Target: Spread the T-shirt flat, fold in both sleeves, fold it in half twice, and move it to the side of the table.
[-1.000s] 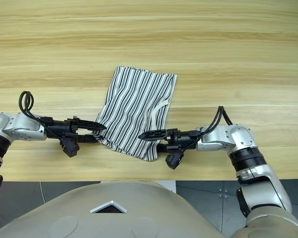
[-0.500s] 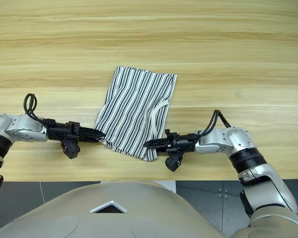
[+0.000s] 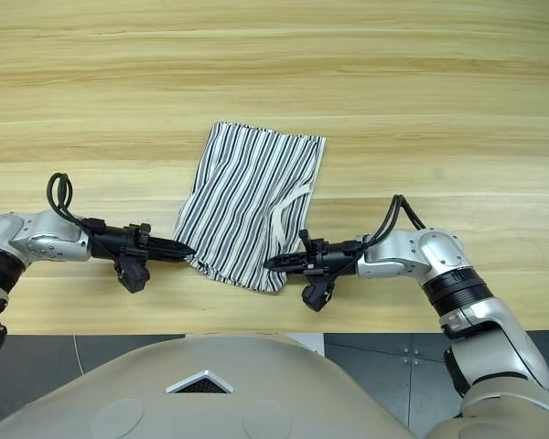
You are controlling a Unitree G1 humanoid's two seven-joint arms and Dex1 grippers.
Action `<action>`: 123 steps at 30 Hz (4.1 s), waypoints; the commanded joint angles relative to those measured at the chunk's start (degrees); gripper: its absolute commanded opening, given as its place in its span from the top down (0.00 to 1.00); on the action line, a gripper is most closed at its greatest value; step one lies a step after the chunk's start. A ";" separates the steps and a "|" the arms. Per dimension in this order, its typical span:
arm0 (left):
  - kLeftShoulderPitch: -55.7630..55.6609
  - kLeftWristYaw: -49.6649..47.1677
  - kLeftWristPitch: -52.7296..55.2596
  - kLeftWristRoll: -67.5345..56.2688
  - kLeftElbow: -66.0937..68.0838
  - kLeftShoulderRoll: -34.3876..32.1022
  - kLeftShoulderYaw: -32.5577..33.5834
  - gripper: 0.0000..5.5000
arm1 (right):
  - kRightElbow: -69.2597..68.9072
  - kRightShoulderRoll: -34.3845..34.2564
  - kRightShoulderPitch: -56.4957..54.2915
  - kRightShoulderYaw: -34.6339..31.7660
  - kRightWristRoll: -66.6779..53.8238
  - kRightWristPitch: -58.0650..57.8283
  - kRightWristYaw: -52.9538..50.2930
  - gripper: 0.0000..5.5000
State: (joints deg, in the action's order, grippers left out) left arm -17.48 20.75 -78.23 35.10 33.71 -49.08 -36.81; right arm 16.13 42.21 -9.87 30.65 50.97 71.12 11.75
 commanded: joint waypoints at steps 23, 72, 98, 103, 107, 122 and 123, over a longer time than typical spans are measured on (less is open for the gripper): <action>7.44 51.86 76.75 -57.55 -62.91 -16.32 6.48 0.96 | -29.25 16.49 3.10 1.01 -73.20 -56.49 63.56 0.98; -7.41 52.53 74.90 -40.91 -19.99 12.50 16.39 0.89 | -9.55 -8.34 -6.33 -11.68 -57.37 -68.53 49.77 0.98; -12.98 49.07 67.11 -42.81 -13.34 14.72 24.25 0.52 | -1.24 -13.29 -10.46 -23.72 -59.17 -67.28 39.26 0.08; -8.92 48.86 71.51 -44.22 -23.82 14.46 23.07 0.52 | -7.82 -13.80 -7.21 -23.65 -63.35 -68.86 42.04 0.01; -7.15 47.66 70.73 -41.18 -23.80 14.85 21.10 0.52 | -12.33 -13.81 -3.87 -20.12 -64.09 -70.29 45.38 0.01; -9.07 41.08 58.50 -37.38 2.81 19.46 23.31 0.52 | 22.87 -30.80 -20.46 -9.53 -56.86 -75.71 49.55 0.01; -8.92 40.81 57.73 -37.75 2.34 19.55 23.83 0.52 | 27.23 -31.71 -22.36 -9.76 -57.35 -78.22 52.26 0.01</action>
State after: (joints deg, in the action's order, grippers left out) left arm -25.52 62.41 -18.65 -2.14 36.37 -29.49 -14.64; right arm 35.17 12.40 -27.53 21.40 -5.45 -2.15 59.46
